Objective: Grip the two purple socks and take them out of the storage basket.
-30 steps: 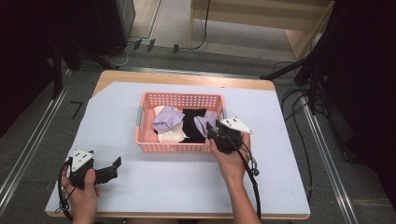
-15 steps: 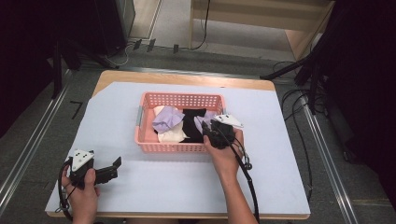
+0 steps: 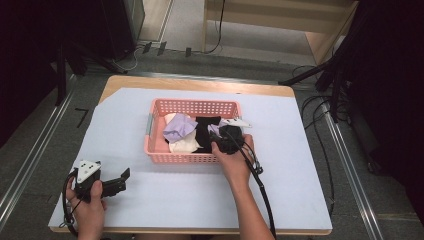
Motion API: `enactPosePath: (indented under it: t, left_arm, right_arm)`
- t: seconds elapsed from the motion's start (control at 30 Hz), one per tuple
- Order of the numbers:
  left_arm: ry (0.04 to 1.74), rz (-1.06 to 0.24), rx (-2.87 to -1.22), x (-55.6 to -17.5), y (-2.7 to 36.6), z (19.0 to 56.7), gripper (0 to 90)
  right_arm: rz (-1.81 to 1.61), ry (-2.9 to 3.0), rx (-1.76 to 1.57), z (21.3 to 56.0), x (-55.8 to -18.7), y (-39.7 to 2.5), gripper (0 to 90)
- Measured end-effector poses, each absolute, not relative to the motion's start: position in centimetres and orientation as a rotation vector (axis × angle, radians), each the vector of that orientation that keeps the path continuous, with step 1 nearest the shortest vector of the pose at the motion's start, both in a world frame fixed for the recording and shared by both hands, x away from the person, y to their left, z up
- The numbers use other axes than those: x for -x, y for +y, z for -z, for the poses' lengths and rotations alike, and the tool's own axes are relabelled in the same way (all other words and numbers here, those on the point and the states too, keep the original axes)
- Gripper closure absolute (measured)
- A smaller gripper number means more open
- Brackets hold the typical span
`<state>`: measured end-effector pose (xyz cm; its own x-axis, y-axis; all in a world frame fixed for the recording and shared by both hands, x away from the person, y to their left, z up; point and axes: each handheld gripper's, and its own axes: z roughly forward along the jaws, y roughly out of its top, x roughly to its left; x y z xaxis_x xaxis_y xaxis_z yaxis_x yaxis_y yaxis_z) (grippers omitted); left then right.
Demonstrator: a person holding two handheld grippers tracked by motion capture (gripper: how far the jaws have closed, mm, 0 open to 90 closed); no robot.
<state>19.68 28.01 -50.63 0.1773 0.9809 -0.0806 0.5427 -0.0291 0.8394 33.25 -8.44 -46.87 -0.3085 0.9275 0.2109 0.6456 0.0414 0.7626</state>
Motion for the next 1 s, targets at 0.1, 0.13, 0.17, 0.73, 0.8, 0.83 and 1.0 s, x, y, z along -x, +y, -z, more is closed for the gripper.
enactPosePath:
  t: [0.1,0.13,0.17,0.73,0.8,0.83,1.0]
  left_arm:
    - [1.465,-0.712,-1.677,-19.7,28.0,50.6,0.1]
    - [1.466,-0.71,-1.676,-19.7,28.0,50.6,0.0]
    - [1.466,-0.709,-1.675,-19.7,28.0,50.6,0.0]
    - [1.469,-0.705,-1.679,-19.7,28.0,50.6,0.1]
    - [1.467,-0.706,-1.677,-19.7,28.0,50.6,0.1]
    - [1.468,-0.707,-1.677,-19.7,28.0,50.6,0.1]
    - [1.467,-0.706,-1.679,-19.7,28.0,50.6,0.1]
  right_arm:
    - [-1.101,1.998,-1.616,46.9,-33.6,-8.1,62.6]
    - [-1.085,2.004,-1.624,46.9,-33.7,-8.1,64.4]
    - [-1.082,2.01,-1.636,46.9,-33.8,-8.0,67.4]
    - [-1.261,1.856,-1.561,43.9,-32.1,-9.6,90.0]
    - [-1.292,1.834,-1.53,43.0,-31.8,-9.8,90.0]
    - [-1.295,1.831,-1.525,42.7,-31.7,-9.8,90.0]
    - [-1.262,1.893,-1.511,42.3,-31.6,-9.2,86.3]
